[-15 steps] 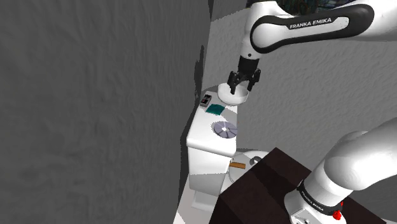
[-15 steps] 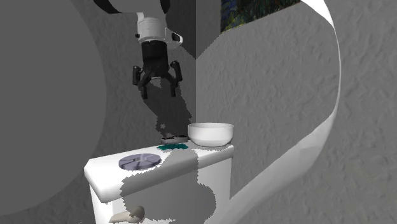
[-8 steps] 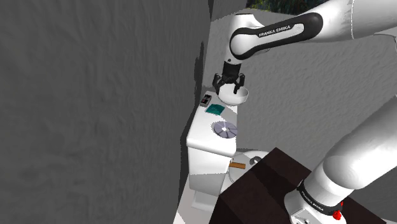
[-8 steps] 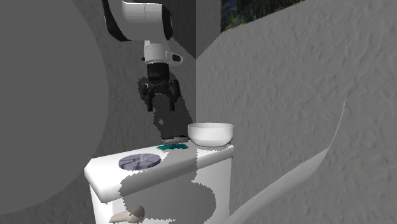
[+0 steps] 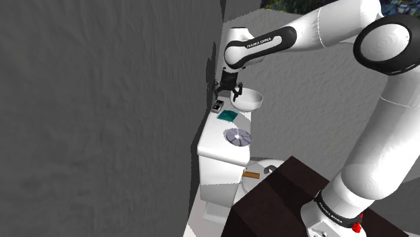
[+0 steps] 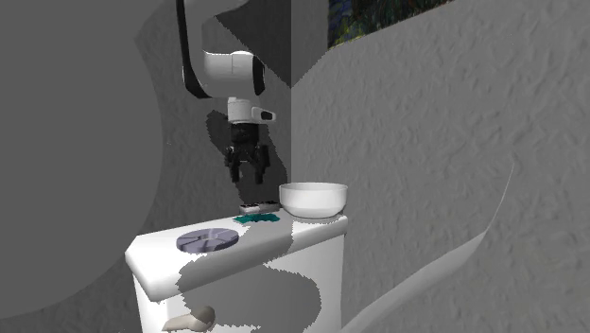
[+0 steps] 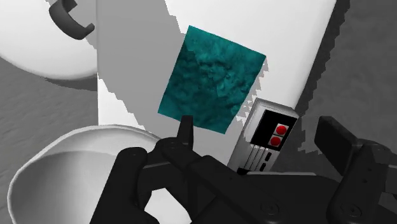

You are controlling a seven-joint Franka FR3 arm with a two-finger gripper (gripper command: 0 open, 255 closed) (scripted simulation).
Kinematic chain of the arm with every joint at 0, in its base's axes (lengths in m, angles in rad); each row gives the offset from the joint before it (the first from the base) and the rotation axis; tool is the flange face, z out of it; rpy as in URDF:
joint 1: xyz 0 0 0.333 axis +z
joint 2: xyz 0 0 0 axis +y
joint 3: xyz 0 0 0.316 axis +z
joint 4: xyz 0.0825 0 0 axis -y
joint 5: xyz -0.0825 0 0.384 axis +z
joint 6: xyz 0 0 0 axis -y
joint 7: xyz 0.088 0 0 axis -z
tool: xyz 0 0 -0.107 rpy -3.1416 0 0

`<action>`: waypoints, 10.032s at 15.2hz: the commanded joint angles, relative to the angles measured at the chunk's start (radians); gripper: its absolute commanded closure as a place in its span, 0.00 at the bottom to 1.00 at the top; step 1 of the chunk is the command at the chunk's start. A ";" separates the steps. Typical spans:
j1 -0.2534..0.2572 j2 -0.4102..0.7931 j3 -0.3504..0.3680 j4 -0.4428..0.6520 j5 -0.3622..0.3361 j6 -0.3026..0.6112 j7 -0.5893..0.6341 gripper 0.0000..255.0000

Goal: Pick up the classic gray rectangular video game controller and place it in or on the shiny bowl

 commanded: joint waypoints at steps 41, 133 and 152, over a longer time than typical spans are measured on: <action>-0.003 0.307 -0.061 0.279 -0.008 0.041 0.196 0.00; -0.153 0.080 -0.109 0.368 0.030 -0.284 -0.020 1.00; -0.199 0.066 -0.135 0.157 0.037 -0.085 -0.090 1.00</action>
